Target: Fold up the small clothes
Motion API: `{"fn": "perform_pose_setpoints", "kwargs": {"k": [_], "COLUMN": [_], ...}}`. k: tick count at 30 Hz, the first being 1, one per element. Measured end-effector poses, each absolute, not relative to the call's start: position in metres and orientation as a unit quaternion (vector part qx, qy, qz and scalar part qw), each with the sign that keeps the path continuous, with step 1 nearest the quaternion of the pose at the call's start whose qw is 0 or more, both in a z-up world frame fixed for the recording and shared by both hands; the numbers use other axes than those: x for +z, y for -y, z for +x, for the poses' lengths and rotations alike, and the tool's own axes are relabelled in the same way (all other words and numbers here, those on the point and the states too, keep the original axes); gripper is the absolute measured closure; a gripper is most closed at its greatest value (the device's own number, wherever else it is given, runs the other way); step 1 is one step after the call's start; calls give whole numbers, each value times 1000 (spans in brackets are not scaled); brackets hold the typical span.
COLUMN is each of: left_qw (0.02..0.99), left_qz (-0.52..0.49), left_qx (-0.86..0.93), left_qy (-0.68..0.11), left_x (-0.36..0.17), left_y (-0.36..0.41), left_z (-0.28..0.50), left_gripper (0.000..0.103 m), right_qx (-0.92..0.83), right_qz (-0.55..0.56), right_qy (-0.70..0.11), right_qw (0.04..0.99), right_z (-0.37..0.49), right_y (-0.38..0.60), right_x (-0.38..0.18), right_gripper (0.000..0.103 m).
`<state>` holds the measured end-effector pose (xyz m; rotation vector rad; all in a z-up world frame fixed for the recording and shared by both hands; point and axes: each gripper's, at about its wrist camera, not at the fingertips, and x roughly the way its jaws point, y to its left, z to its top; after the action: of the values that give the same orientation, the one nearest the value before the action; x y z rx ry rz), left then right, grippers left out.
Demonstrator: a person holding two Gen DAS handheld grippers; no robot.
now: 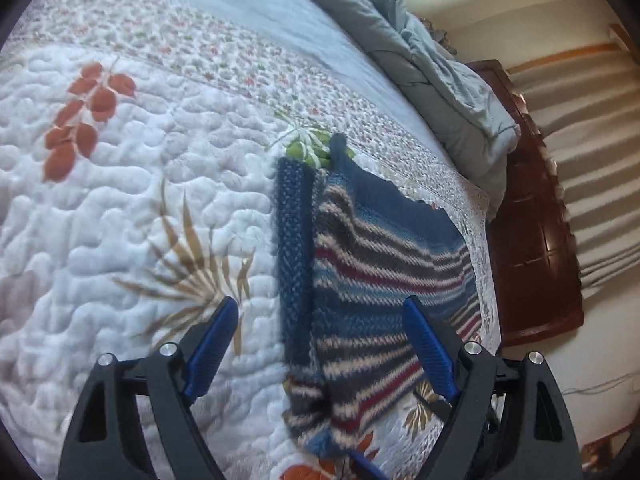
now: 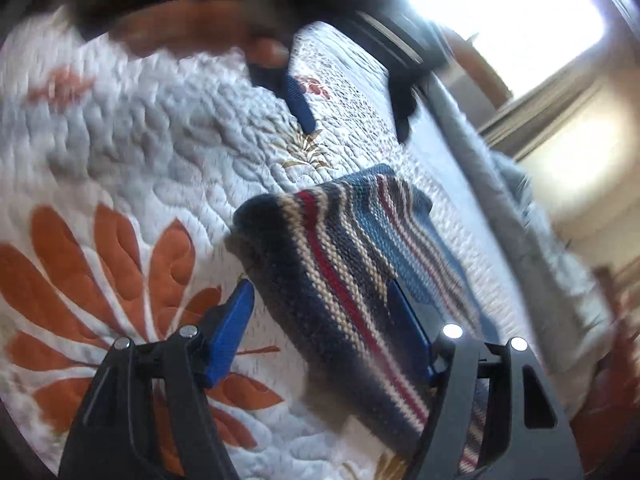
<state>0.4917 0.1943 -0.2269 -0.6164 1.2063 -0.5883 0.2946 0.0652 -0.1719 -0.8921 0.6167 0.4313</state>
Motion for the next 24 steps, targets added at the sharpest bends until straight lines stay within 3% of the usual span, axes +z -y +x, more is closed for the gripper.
{"fn": "perform_pose_setpoints", "kwargs": {"k": [7, 12, 24], "left_qw": [716, 706, 692], "left_qz": [-306, -293, -261], "left_qx": [-267, -262, -264], "left_qy": [-568, -590, -619], "left_x": [-256, -267, -266], "left_y": [-177, -160, -124], "left_z": [536, 561, 578], "left_gripper": [18, 15, 16], "right_qx": [150, 129, 115], "right_qz": [-478, -471, -433], "right_qy": [-256, -259, -275], "right_qw": [827, 833, 851], "right_z": [306, 324, 343], "right_y": [-77, -75, -65], "right_x": [-197, -199, -200], "right_gripper": [35, 29, 29]}}
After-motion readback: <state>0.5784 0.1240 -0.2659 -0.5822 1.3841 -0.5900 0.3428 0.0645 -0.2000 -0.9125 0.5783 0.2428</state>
